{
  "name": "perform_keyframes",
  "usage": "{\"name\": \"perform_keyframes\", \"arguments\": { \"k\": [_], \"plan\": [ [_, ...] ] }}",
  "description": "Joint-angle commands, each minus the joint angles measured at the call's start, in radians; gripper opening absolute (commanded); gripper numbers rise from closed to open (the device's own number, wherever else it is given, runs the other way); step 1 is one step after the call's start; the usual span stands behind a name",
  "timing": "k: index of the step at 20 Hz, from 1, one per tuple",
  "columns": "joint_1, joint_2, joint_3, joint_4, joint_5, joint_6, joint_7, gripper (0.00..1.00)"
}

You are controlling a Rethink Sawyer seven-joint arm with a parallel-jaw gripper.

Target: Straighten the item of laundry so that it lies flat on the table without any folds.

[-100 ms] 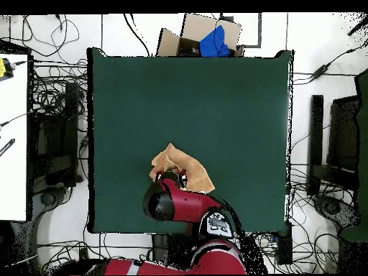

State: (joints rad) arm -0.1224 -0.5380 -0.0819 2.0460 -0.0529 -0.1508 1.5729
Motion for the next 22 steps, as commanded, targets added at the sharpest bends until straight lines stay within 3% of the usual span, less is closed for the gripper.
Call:
{"name": "perform_keyframes", "arguments": {
  "k": [1, 8, 9, 22],
  "plan": [
    [-0.003, 0.049, -0.016, -0.058, -0.029, -0.048, 0.144, 1.0],
    [-0.012, 0.06, -0.014, -0.057, -0.04, -0.091, 0.15, 1.0],
    [-0.012, 0.061, -0.015, -0.059, -0.041, -0.098, 0.15, 0.0],
    [-0.001, 0.063, -0.023, -0.061, -0.033, -0.071, 0.15, 0.0]
  ]
}}
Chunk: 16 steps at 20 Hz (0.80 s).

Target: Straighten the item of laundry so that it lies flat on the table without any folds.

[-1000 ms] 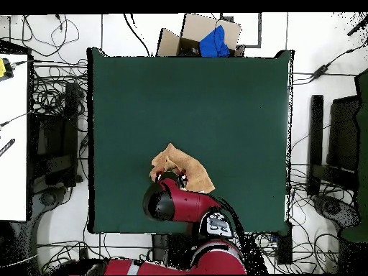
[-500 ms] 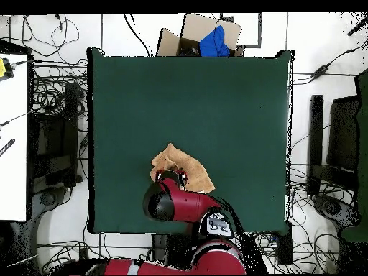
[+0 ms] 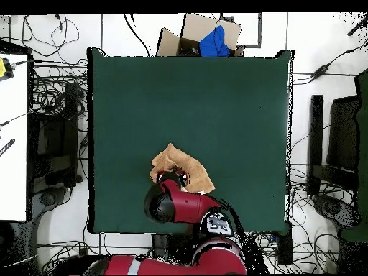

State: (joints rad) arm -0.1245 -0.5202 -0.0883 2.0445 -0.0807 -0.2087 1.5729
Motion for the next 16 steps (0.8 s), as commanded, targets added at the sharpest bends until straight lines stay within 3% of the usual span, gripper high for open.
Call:
{"name": "perform_keyframes", "arguments": {
  "k": [1, 8, 16],
  "plan": [
    [0.002, 0.039, -0.018, -0.055, -0.005, -0.011, 0.15, 0.0],
    [0.007, -0.075, -0.02, 0.008, -0.007, 0.07, 0.151, 0.0],
    [-0.016, -0.136, -0.009, 0.052, -0.024, 0.098, 0.144, 0.0]
  ]
}}
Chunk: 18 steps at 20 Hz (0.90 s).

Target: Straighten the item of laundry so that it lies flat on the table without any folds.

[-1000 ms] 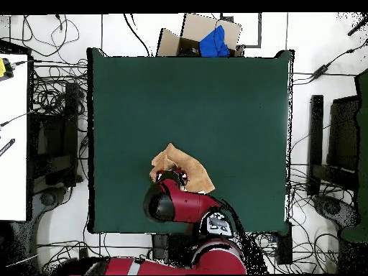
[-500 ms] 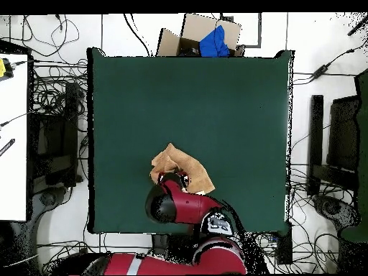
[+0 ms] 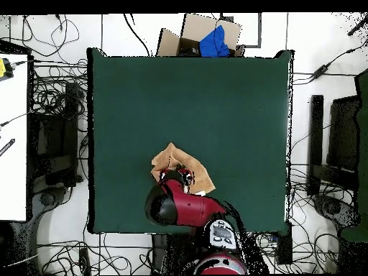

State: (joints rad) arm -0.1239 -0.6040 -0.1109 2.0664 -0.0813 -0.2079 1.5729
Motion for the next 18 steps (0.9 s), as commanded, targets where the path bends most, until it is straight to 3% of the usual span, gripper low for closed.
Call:
{"name": "perform_keyframes", "arguments": {
  "k": [1, 18],
  "plan": [
    [-0.021, -0.059, 0.015, 0.033, -0.027, 0.1, 0.141, 0.0],
    [-0.042, -0.158, -0.025, 0.109, -0.08, 0.122, 0.133, 0.0]
  ]
}}
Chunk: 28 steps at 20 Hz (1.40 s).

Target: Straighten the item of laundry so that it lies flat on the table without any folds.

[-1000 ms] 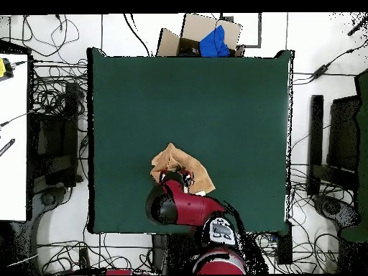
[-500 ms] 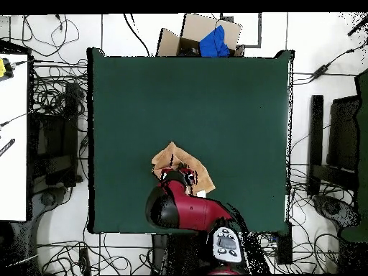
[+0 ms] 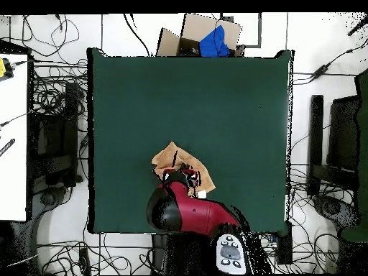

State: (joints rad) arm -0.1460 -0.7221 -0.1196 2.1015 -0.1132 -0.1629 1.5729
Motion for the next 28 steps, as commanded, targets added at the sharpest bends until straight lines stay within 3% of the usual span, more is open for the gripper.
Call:
{"name": "perform_keyframes", "arguments": {
  "k": [1, 12, 16, 28],
  "plan": [
    [-0.02, -0.051, -0.018, 0.078, -0.049, 0.088, 0.132, 0.0],
    [-0.014, -0.371, -0.096, 0.166, -0.056, 0.388, 0.071, 0.0],
    [-0.05, -0.468, -0.075, 0.196, -0.049, 0.463, 0.059, 0.0],
    [-0.122, -0.575, -0.046, 0.249, -0.064, 0.51, 0.039, 0.0]
  ]
}}
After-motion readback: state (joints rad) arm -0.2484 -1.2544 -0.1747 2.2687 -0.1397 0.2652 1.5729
